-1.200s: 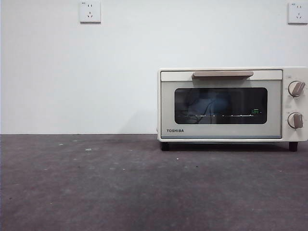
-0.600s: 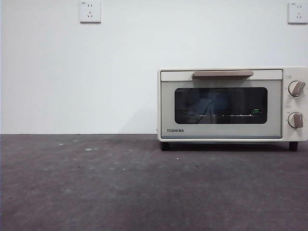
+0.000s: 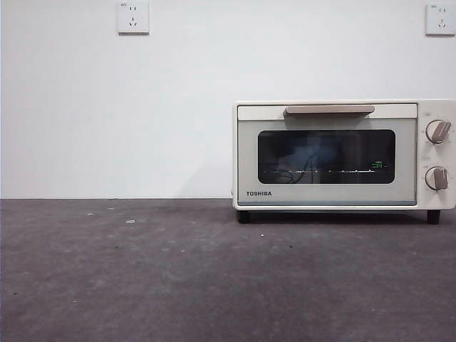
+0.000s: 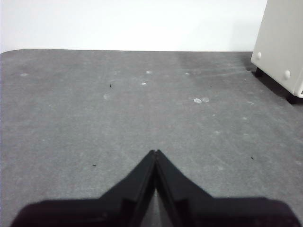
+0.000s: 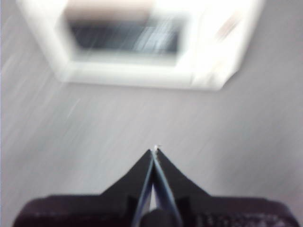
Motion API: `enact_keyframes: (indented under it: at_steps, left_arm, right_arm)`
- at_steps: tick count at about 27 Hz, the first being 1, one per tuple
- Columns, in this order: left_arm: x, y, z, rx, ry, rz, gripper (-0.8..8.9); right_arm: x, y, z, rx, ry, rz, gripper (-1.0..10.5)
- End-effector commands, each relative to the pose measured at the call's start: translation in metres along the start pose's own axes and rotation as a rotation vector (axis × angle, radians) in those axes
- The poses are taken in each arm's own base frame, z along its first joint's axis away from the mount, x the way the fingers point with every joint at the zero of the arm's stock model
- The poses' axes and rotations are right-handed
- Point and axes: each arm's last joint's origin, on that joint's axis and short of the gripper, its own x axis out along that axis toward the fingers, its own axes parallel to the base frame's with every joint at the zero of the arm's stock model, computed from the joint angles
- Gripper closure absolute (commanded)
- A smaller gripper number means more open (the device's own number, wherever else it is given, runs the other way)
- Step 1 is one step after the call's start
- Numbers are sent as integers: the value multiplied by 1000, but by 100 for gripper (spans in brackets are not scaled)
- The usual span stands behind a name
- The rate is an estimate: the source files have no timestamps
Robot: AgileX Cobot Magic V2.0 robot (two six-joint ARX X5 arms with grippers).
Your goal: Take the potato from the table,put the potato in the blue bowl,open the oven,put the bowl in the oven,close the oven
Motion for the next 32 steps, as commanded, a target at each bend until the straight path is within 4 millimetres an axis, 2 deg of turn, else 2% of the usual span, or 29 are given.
enact_keyframes:
  at_steps: [1, 7, 13, 26, 32]
  left_arm:
    - [1, 1, -3, -7, 2, 6, 818]
    - [1, 1, -3, -7, 4, 6, 818]
    - [1, 1, -3, -7, 4, 6, 818]
    - [1, 1, -3, -7, 8, 6, 818]
    - [1, 1, -3, -7, 10, 6, 818]
  right_arm:
    - [8, -6, -10, -28, -135, -58, 945]
    - [35, -12, -75, -19, -472, -134, 945]
    - [53, -11, -116, -25, -554, -135, 945]
    - [74, -12, -151, -15, -487, -131, 945]
    - [76, -12, -154, -15, -451, -135, 945]
